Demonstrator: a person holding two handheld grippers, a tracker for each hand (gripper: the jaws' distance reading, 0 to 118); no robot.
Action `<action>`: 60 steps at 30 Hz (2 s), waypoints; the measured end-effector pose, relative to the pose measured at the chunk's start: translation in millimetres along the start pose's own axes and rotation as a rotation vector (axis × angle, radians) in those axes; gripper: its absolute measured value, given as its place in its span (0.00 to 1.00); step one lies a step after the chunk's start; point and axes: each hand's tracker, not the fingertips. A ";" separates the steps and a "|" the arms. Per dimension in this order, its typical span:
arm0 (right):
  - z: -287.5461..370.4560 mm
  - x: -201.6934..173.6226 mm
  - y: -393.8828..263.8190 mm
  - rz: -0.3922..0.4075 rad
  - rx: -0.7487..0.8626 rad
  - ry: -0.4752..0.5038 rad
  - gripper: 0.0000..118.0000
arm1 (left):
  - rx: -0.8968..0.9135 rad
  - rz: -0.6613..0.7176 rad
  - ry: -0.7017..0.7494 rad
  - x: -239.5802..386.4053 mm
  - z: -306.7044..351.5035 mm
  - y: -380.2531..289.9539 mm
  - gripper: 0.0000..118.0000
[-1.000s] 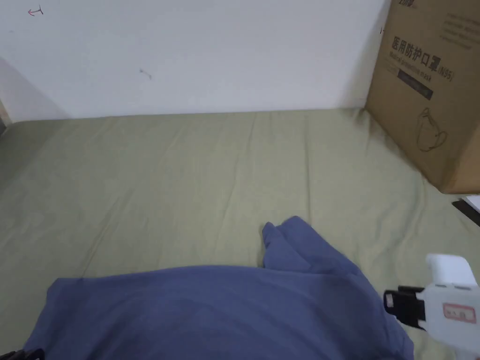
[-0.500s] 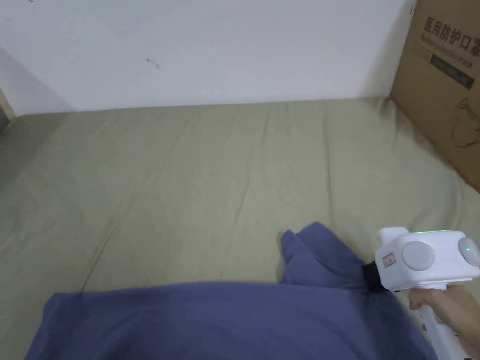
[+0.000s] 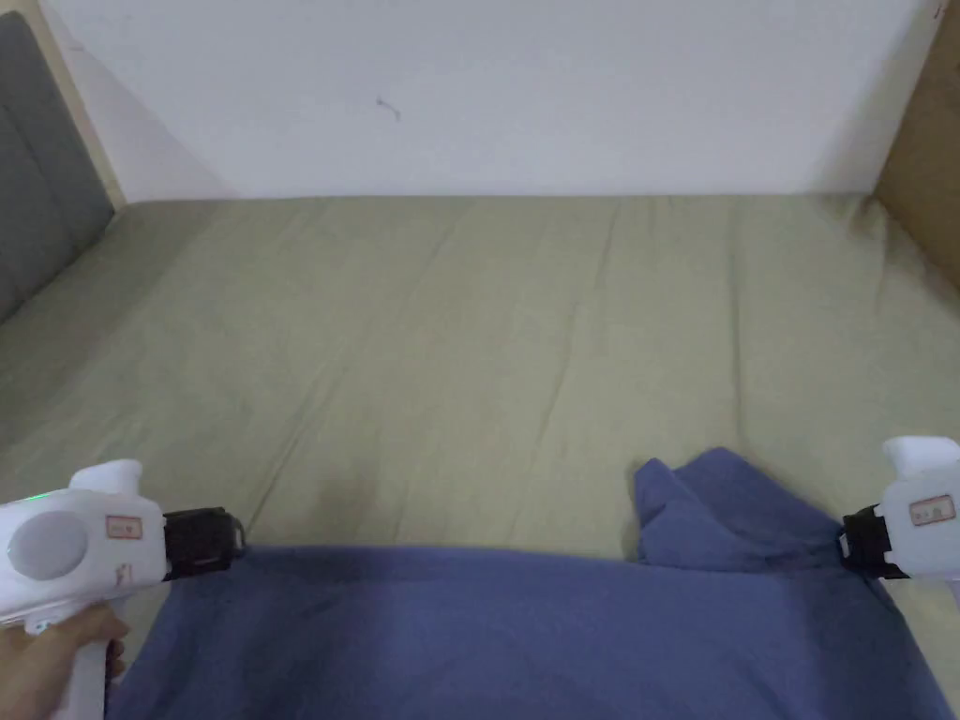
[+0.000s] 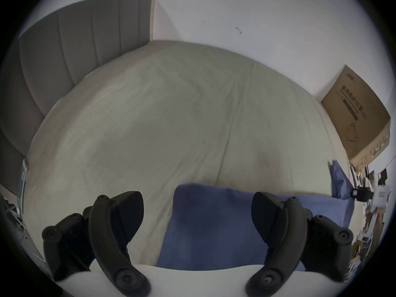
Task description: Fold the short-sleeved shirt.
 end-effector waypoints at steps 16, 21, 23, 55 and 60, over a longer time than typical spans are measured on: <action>58.4 5.6 -13.8 -0.004 0.062 0.020 0.00 | -0.002 -0.184 -0.026 6.8 41.2 -6.8 0.01; 112.9 7.2 -49.2 0.012 0.121 0.039 0.00 | 0.073 -0.167 -0.092 -14.7 106.0 -32.2 0.01; 135.6 6.8 -74.5 0.030 0.138 0.051 0.00 | 0.092 -0.160 -0.112 -26.2 132.2 -52.6 0.01; 188.4 -96.6 -241.8 0.061 0.364 0.182 0.00 | 0.125 0.243 -0.332 -121.9 208.2 -243.6 0.01; 178.1 -153.1 -243.9 0.177 0.457 0.227 0.00 | 0.178 0.371 -0.405 -138.2 197.9 -251.9 0.06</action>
